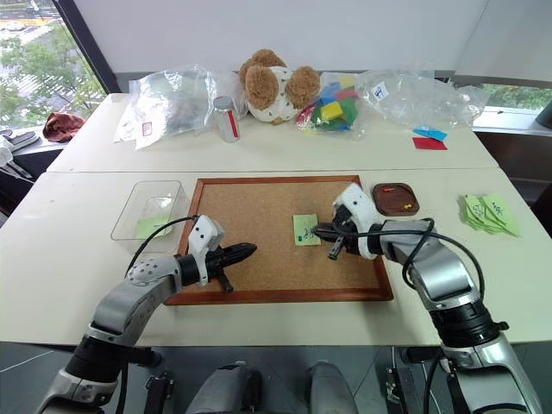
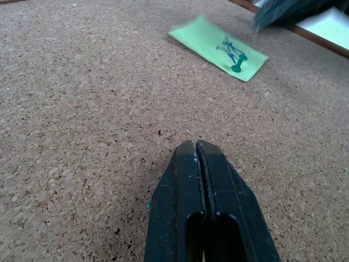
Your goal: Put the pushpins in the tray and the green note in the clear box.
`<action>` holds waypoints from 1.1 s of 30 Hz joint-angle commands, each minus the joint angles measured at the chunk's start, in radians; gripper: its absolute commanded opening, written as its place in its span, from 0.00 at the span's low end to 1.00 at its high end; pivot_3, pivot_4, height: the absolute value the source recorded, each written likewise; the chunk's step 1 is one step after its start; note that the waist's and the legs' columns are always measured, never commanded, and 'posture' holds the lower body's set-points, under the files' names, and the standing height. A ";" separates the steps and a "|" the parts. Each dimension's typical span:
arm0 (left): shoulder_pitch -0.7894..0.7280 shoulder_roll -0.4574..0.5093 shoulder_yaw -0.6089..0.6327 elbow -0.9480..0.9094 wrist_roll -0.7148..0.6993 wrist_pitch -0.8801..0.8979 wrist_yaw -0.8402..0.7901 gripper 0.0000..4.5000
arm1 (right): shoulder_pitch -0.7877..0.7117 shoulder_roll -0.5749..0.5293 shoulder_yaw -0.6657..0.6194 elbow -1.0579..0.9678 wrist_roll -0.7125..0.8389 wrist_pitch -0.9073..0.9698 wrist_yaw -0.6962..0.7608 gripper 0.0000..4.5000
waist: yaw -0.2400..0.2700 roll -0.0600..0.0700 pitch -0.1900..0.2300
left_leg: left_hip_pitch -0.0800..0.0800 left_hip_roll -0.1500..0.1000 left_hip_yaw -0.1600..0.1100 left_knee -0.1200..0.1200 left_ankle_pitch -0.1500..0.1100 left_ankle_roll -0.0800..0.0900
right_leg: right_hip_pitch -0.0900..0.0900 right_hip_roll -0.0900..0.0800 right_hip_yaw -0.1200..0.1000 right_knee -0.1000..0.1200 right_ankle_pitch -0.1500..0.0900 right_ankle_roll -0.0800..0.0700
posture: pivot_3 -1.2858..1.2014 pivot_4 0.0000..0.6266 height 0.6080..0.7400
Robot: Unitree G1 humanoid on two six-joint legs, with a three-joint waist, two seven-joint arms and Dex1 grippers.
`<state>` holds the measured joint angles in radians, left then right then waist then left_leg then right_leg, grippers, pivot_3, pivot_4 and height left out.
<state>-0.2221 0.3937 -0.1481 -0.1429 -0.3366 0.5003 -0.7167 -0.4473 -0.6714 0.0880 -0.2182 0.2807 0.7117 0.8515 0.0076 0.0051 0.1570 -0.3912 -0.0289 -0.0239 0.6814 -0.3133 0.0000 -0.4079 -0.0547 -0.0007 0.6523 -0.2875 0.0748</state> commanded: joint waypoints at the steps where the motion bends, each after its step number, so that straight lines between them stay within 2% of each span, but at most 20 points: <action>1: 0.022 0.007 -0.013 0.008 0.009 0.017 -0.004 0.00 | -0.044 -0.022 -0.085 -0.051 0.047 0.033 -0.013 0.01 | 0.001 0.000 0.000 | 0.000 0.000 0.000 0.000 0.000 0.000 | 0.000 0.000 0.000 0.000 0.000 0.000 | 0.52 0.24 1.00; 5: 0.022 0.001 -0.019 0.009 0.010 0.015 -0.001 0.00 | -0.087 -0.030 -0.126 -0.018 0.056 0.034 -0.034 0.01 | 0.001 0.000 0.000 | 0.000 0.000 0.000 0.000 0.000 0.000 | 0.000 0.000 0.000 0.000 0.000 0.000 | 0.52 0.24 1.00; 7: 0.020 -0.002 -0.020 0.011 0.011 0.015 -0.001 0.00 | -0.123 -0.031 -0.143 0.060 0.028 0.013 -0.073 0.01 | 0.001 0.000 0.000 | 0.000 0.000 0.000 0.000 0.000 0.000 | 0.000 0.000 0.000 0.000 0.000 0.000 | 0.52 0.24 1.00; 12: 0.012 -0.006 -0.019 0.018 0.010 0.011 -0.001 0.00 | -0.284 -0.036 -0.194 0.466 -0.074 -0.056 -0.247 0.01 | 0.003 0.000 0.000 | 0.000 0.000 0.000 0.001 0.000 0.000 | 0.001 0.000 0.000 0.000 0.000 0.000 | 0.52 0.24 1.00; 18: 0.018 -0.005 -0.015 0.012 0.010 0.011 0.001 0.00 | -0.315 -0.060 -0.152 0.690 -0.155 -0.146 -0.243 0.01 | 0.002 0.000 0.000 | 0.000 0.000 0.001 -0.002 0.003 -0.005 | 0.000 0.000 0.000 -0.001 0.000 0.000 | 0.52 0.24 1.00; 21: 0.022 -0.003 -0.012 0.009 0.009 0.012 0.003 0.00 | -0.305 -0.060 -0.146 0.730 -0.159 -0.157 -0.220 0.01 | 0.000 0.000 0.000 | 0.000 0.000 0.001 0.000 0.001 -0.001 | 0.001 0.000 0.000 0.000 0.000 0.000 | 0.52 0.24 1.00; 33: 0.021 0.007 -0.006 0.007 0.010 0.014 -0.001 0.00 | -0.279 -0.034 -0.146 0.810 -0.177 -0.188 -0.222 0.01 | -0.002 0.001 -0.001 | 0.000 0.000 0.001 0.000 0.001 -0.001 | 0.001 0.000 0.000 0.000 0.000 0.000 | 0.52 0.24 1.00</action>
<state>-0.2163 0.3909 -0.1450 -0.1426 -0.3361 0.4953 -0.7165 -0.7189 -0.7053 -0.0501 0.5888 0.1113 0.5316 0.6337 0.0061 0.0061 0.1564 -0.3909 -0.0290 -0.0228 0.6814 -0.3123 -0.0014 -0.4072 -0.0547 -0.0007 0.6522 -0.2875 0.0748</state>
